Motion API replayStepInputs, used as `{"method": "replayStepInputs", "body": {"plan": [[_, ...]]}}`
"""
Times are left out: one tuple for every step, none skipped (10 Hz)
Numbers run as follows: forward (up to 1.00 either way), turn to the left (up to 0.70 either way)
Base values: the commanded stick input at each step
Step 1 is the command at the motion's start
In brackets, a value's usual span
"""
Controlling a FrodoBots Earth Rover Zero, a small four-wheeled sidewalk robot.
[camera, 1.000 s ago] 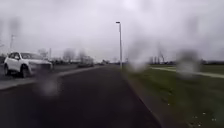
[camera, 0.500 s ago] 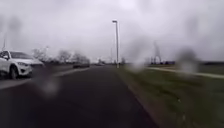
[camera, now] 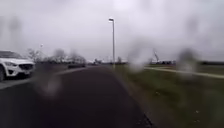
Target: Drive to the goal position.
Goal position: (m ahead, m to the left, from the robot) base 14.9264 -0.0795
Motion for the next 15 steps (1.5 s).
{"method": "replayStepInputs", "body": {"plan": [[1.0,0.0],[1.0,0.0],[1.0,0.13],[1.0,0.21],[1.0,0.3],[1.0,0.39],[1.0,0.4],[1.0,0.4],[1.0,0.36],[1.0,0.31],[1.0,0.18],[1.0,0.03],[1.0,0.0],[1.0,0.0],[1.0,0.0]]}}
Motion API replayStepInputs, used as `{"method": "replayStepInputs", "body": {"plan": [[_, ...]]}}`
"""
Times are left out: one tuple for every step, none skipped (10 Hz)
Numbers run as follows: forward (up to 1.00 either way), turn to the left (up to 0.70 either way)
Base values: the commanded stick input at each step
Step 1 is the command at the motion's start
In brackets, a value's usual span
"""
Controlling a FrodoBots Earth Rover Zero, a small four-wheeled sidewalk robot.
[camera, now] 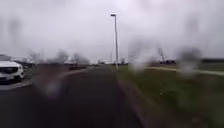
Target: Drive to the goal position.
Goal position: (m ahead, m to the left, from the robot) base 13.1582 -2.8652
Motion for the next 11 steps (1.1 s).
{"method": "replayStepInputs", "body": {"plan": [[1.0,0.0],[1.0,0.0],[1.0,0.0],[1.0,0.3],[1.0,0.25],[1.0,0.21],[1.0,0.16],[1.0,0.12],[1.0,0.0],[1.0,0.0],[1.0,0.0]]}}
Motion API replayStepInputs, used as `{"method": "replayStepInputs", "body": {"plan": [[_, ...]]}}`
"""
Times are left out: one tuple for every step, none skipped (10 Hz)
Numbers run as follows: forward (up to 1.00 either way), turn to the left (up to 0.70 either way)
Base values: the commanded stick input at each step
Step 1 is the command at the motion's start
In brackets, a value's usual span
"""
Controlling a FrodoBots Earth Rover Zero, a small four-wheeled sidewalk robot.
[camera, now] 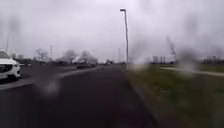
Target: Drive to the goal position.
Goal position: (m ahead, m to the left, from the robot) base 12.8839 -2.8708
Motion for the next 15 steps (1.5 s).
{"method": "replayStepInputs", "body": {"plan": [[1.0,0.0],[1.0,0.0],[1.0,0.0],[1.0,0.0],[1.0,0.0],[1.0,0.0],[1.0,0.0],[1.0,0.0],[1.0,0.0],[1.0,0.0],[1.0,0.0],[1.0,0.0],[1.0,0.0],[1.0,0.0],[1.0,0.0]]}}
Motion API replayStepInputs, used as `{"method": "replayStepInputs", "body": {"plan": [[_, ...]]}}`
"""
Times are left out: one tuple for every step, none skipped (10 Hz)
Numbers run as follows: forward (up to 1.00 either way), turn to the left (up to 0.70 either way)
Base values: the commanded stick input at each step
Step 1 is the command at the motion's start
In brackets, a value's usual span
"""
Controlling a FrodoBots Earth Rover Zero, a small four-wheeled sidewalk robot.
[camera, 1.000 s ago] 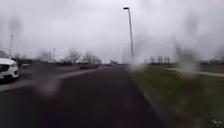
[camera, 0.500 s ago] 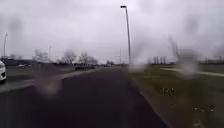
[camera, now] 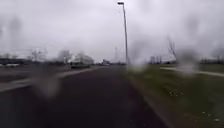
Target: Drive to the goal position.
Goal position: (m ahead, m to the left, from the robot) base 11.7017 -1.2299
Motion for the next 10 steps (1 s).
{"method": "replayStepInputs", "body": {"plan": [[1.0,0.0],[1.0,0.0],[1.0,0.0],[1.0,0.0],[1.0,0.0],[1.0,0.0],[1.0,0.0],[1.0,0.0],[1.0,0.4],[1.0,0.4]]}}
